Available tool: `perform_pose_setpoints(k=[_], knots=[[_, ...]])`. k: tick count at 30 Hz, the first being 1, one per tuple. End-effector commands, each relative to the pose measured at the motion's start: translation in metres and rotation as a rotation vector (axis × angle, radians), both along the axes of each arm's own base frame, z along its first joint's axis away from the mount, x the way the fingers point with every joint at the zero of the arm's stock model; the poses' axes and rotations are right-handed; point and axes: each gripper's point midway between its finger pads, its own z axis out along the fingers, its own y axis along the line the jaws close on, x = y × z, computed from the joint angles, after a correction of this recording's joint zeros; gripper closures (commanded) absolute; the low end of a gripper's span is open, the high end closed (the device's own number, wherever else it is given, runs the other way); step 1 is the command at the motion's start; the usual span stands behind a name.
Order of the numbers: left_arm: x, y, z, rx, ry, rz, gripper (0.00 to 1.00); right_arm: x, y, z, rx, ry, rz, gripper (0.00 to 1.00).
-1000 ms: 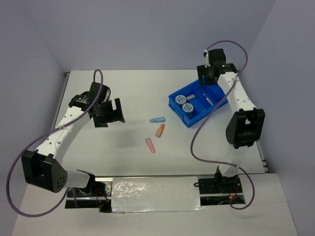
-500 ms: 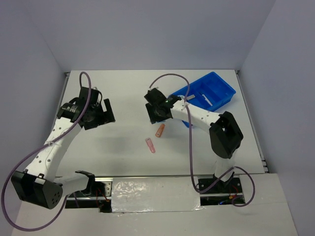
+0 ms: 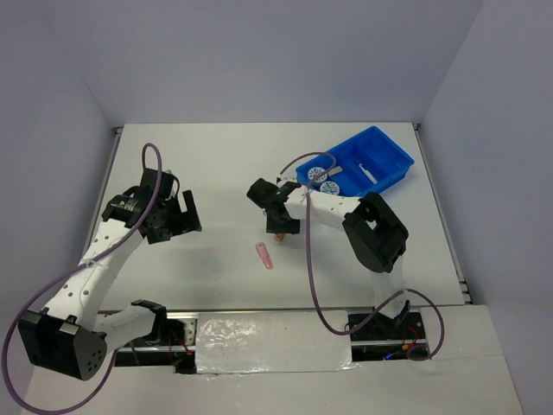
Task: Sort the stationery into containers
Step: Pick up the stationery from the center of the board, then place the stationery in the storage box.
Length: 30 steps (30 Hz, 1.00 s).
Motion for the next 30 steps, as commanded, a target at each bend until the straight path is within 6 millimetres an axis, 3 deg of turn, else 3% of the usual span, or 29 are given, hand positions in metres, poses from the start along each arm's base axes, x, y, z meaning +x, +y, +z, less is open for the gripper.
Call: perform_pose_setpoints(k=[1, 4, 5, 7, 8, 11, 15, 19, 20, 22, 23, 24, 25, 26, 27, 29, 30], knots=[[0.003, -0.001, 0.004, -0.003, -0.033, -0.034, 0.01, -0.003, -0.005, -0.018, -0.026, 0.004, -0.065, 0.44], [0.001, -0.003, 0.000, -0.012, -0.022, -0.046, 0.01, 0.001, -0.005, -0.032, -0.035, 0.009, -0.053, 0.50], [0.001, -0.004, -0.003, -0.012, -0.015, -0.050, 0.01, -0.001, -0.007, -0.041, -0.056, 0.029, -0.052, 0.59], [0.000, -0.004, -0.004, -0.010, -0.006, -0.057, 0.01, -0.004, -0.011, -0.044, -0.056, 0.036, -0.075, 0.66], [0.001, -0.003, -0.004, -0.007, -0.007, -0.059, 0.01, -0.015, -0.017, -0.052, -0.057, 0.059, -0.072, 0.72], [0.001, -0.003, -0.003, -0.002, -0.012, -0.064, 0.01, -0.025, -0.025, -0.046, -0.005, 0.036, -0.081, 0.79], [0.001, -0.006, -0.005, -0.018, -0.007, -0.077, 0.01, -0.018, -0.024, -0.006, 0.055, -0.056, -0.002, 0.93], [0.004, -0.008, -0.003, -0.022, -0.017, -0.089, 0.01, 0.002, -0.041, 0.069, 0.168, -0.213, 0.028, 0.92], [0.006, -0.008, 0.000, -0.020, -0.024, -0.093, 0.01, 0.024, -0.060, 0.082, 0.202, -0.248, -0.012, 0.91], [0.009, -0.009, 0.003, -0.025, -0.034, -0.098, 0.01, 0.042, -0.081, 0.105, 0.249, -0.266, 0.036, 0.90], [0.009, -0.012, 0.004, -0.034, -0.035, -0.108, 0.01, 0.062, -0.120, 0.109, 0.217, -0.272, -0.003, 0.89], [0.010, -0.012, 0.004, -0.034, -0.037, -0.112, 0.01, 0.068, -0.131, 0.103, 0.238, -0.222, -0.011, 0.89], [0.011, -0.012, 0.005, -0.033, -0.040, -0.116, 0.01, 0.081, -0.147, 0.118, 0.231, -0.218, -0.045, 0.89], [0.012, -0.013, 0.005, -0.032, -0.044, -0.121, 0.01, 0.092, -0.161, 0.121, 0.212, -0.213, -0.040, 0.89], [0.011, -0.015, 0.006, -0.046, -0.041, -0.131, 0.01, 0.118, -0.182, 0.127, 0.228, -0.217, -0.083, 0.87], [0.011, -0.016, 0.005, -0.048, -0.037, -0.142, 0.01, 0.132, -0.204, 0.123, 0.220, -0.164, -0.125, 0.87], [0.011, -0.017, 0.005, -0.049, -0.033, -0.146, 0.01, 0.145, -0.228, 0.103, 0.216, -0.108, -0.187, 0.87]])
